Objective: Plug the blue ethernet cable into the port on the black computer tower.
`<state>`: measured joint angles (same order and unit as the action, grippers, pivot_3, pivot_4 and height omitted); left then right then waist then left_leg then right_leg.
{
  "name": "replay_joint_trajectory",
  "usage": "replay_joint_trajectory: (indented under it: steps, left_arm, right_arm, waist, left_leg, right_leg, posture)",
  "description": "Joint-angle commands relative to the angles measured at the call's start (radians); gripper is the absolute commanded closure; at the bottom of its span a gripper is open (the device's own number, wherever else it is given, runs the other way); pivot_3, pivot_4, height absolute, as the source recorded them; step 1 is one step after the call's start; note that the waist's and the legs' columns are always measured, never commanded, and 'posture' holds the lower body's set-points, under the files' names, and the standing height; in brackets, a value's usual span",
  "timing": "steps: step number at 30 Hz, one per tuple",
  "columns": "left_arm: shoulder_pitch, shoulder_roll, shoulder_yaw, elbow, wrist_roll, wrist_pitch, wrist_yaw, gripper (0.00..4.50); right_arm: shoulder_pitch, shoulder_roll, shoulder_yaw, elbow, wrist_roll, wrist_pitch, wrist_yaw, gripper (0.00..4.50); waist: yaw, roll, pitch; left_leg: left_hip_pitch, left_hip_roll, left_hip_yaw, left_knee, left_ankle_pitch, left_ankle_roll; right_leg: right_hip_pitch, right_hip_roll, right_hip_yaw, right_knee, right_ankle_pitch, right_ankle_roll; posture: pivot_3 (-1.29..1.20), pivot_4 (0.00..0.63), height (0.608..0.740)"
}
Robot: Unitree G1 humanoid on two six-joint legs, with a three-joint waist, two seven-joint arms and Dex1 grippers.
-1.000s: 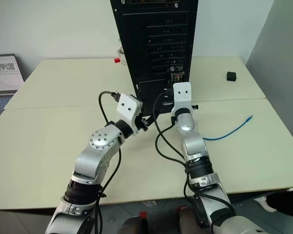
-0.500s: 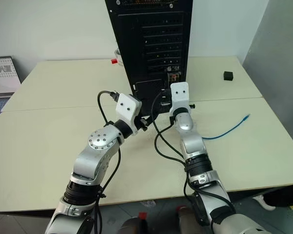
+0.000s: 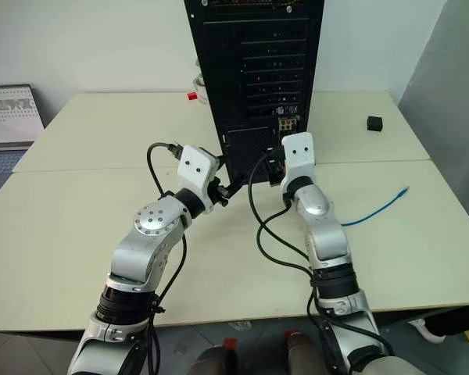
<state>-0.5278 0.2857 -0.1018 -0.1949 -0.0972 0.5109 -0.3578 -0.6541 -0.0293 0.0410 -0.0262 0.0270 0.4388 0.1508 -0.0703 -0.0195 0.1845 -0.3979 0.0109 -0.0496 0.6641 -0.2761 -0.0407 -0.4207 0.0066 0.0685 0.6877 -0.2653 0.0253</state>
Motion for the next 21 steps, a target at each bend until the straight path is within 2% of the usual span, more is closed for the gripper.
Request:
replay_joint_trajectory:
  steps: [1, 5, 9, 16, 21]
  left_arm:
    - [-0.038, 0.029, 0.011, -0.007, 0.004, 0.025, -0.019, 1.63]
    - [-0.062, 0.048, 0.013, 0.011, -0.013, 0.024, -0.059, 1.63]
    - [-0.081, 0.06, 0.015, 0.029, -0.023, 0.013, -0.093, 1.63]
    - [-0.094, 0.105, 0.026, 0.037, -0.041, 0.018, -0.167, 1.63]
    - [-0.107, 0.129, 0.052, 0.05, -0.043, 0.014, -0.181, 1.63]
  right_arm:
    - [0.032, -0.14, -0.025, -0.148, 0.07, 0.071, 0.161, 0.27]
    - [0.049, -0.297, -0.116, -0.166, 0.205, 0.147, 0.329, 0.27]
    - [0.048, -0.456, -0.157, -0.112, 0.268, 0.101, 0.503, 0.27]
    - [0.057, -0.603, -0.205, 0.0, 0.352, -0.014, 0.744, 0.27]
    - [0.039, -0.634, -0.212, 0.03, 0.377, -0.03, 0.786, 0.27]
  waist:
    - [0.009, 0.0, 0.0]
    - [0.018, 0.0, 0.0]
    - [0.023, 0.0, 0.0]
    - [0.021, 0.0, 0.0]
    - [0.021, 0.0, 0.0]
  left_leg:
    - [0.0, 0.0, 0.0, 0.0, 0.0, 0.0]
    - [0.0, 0.0, -0.001, 0.0, 0.0, 0.0]
    - [-0.001, -0.001, -0.001, 0.0, 0.0, 0.0]
    - [-0.001, 0.0, 0.001, 0.0, 0.0, 0.0]
    - [-0.001, 0.0, 0.0, 0.0, 0.0, 0.0]
  right_leg:
    - [0.0, 0.0, 0.0, 0.0, 0.0, 0.0]
    - [0.001, 0.0, -0.001, -0.002, 0.0, 0.0]
    - [0.001, 0.0, -0.002, -0.004, 0.0, 0.0]
    - [0.002, 0.001, -0.002, -0.006, 0.0, 0.0]
    - [0.002, 0.001, -0.002, -0.006, 0.0, 0.0]
  posture:
    - [0.0, 0.15, 0.74]
    - [0.0, 0.15, 0.74]
    - [0.0, 0.15, 0.74]
    - [0.0, 0.15, 0.74]
    - [0.0, 0.15, 0.74]
